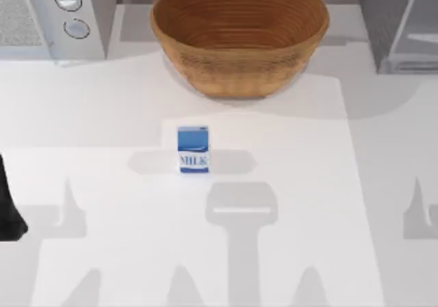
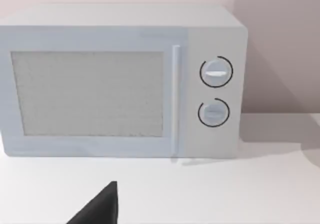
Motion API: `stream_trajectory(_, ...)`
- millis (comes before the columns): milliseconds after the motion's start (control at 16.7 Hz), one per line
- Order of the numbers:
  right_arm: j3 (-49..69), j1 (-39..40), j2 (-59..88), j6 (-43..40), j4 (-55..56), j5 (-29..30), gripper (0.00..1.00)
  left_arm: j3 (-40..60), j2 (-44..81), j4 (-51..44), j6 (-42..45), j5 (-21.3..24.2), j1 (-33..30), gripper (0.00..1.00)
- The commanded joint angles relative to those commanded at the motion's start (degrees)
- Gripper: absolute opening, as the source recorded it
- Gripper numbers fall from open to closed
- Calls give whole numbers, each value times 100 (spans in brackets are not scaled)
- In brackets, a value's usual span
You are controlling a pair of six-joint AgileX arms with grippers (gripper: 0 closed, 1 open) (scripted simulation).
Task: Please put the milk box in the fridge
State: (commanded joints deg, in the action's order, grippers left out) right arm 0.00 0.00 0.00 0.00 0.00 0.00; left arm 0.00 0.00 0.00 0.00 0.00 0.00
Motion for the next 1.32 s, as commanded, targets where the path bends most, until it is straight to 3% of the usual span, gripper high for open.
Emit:
stream_trajectory(300, 156, 142, 322, -19, 180, 140, 100, 0, 0, 0, 0, 0, 0, 100)
stream_trajectory(540, 711, 643, 1536, -78, 822, 675, 100, 0, 0, 0, 0, 0, 0, 100)
stream_trajectory(1320, 3997, 3626, 8788, -154, 4617, 3807, 100, 0, 0, 0, 0, 0, 0, 100)
